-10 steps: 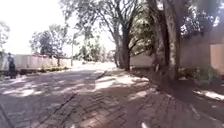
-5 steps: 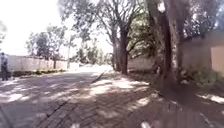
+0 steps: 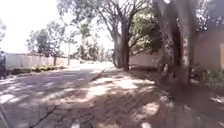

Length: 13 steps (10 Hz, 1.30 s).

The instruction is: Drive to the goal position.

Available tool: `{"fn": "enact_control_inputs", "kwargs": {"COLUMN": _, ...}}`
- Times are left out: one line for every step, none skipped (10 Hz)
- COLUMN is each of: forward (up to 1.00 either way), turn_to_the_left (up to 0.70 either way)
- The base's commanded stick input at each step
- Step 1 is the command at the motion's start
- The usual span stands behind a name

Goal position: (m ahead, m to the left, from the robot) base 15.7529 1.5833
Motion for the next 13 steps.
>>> {"fn": "enact_control_inputs", "kwargs": {"forward": 0.70, "turn_to_the_left": -0.11}}
{"fn": "enact_control_inputs", "kwargs": {"forward": 0.70, "turn_to_the_left": -0.18}}
{"fn": "enact_control_inputs", "kwargs": {"forward": 0.70, "turn_to_the_left": -0.22}}
{"fn": "enact_control_inputs", "kwargs": {"forward": 0.70, "turn_to_the_left": -0.27}}
{"fn": "enact_control_inputs", "kwargs": {"forward": 0.70, "turn_to_the_left": -0.31}}
{"fn": "enact_control_inputs", "kwargs": {"forward": 0.70, "turn_to_the_left": -0.33}}
{"fn": "enact_control_inputs", "kwargs": {"forward": 0.70, "turn_to_the_left": -0.16}}
{"fn": "enact_control_inputs", "kwargs": {"forward": 0.70, "turn_to_the_left": 0.00}}
{"fn": "enact_control_inputs", "kwargs": {"forward": 0.70, "turn_to_the_left": 0.00}}
{"fn": "enact_control_inputs", "kwargs": {"forward": 0.70, "turn_to_the_left": 0.00}}
{"fn": "enact_control_inputs", "kwargs": {"forward": 0.70, "turn_to_the_left": 0.00}}
{"fn": "enact_control_inputs", "kwargs": {"forward": 0.70, "turn_to_the_left": 0.00}}
{"fn": "enact_control_inputs", "kwargs": {"forward": 0.70, "turn_to_the_left": 0.00}}
